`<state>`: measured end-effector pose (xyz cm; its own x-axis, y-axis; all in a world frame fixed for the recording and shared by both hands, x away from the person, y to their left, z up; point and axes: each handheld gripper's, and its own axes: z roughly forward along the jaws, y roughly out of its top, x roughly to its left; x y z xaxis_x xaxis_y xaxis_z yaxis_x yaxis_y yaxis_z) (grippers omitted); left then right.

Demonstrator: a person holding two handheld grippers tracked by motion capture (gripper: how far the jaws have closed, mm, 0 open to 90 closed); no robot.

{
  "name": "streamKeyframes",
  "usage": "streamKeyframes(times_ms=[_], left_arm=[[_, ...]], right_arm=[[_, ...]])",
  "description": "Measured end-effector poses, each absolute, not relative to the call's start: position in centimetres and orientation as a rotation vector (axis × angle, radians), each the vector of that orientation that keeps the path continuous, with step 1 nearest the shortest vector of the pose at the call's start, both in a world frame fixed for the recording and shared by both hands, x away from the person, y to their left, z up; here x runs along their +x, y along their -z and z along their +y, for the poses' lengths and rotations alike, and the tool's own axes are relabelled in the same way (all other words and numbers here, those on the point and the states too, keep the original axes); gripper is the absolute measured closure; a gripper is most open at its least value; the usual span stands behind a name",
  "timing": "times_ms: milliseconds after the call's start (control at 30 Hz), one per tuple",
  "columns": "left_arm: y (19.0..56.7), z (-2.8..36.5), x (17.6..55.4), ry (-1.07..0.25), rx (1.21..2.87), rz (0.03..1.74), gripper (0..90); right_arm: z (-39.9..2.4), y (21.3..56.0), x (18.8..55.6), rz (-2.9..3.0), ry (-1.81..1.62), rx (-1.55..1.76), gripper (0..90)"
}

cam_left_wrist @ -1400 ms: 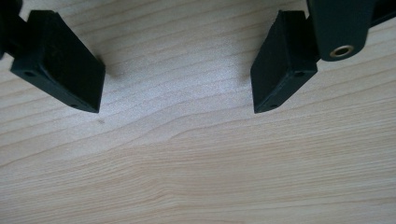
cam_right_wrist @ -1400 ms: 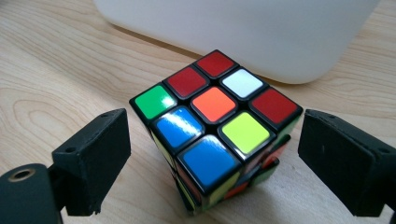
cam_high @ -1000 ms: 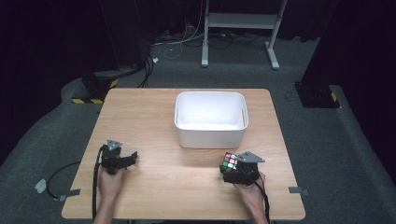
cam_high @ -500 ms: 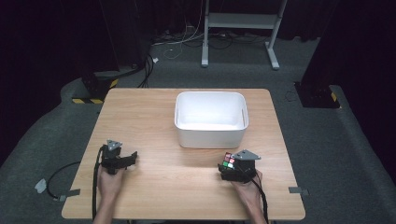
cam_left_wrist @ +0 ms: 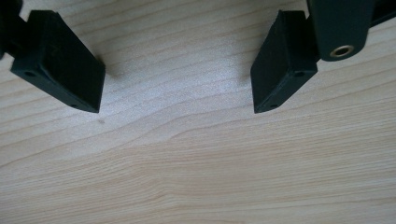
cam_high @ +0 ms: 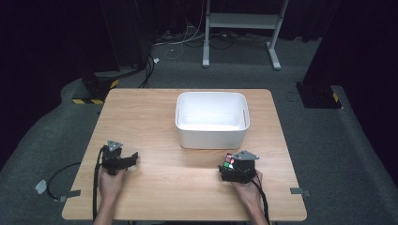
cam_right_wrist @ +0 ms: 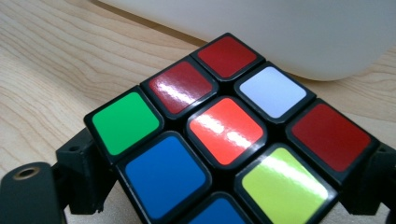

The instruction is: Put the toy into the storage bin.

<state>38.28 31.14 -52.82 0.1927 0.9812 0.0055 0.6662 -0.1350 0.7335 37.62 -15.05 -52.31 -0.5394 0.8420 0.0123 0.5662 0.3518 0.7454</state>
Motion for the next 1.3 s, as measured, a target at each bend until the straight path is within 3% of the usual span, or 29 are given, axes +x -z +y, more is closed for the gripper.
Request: streamKeyframes(times_ms=[1300], left_arm=[[52.8, 31.2, 38.3, -0.674, 1.872, 1.537, 18.0]], right_arm=[[-16.0, 50.4, 37.2, 2.244, -1.031, 1.182, 14.8]])
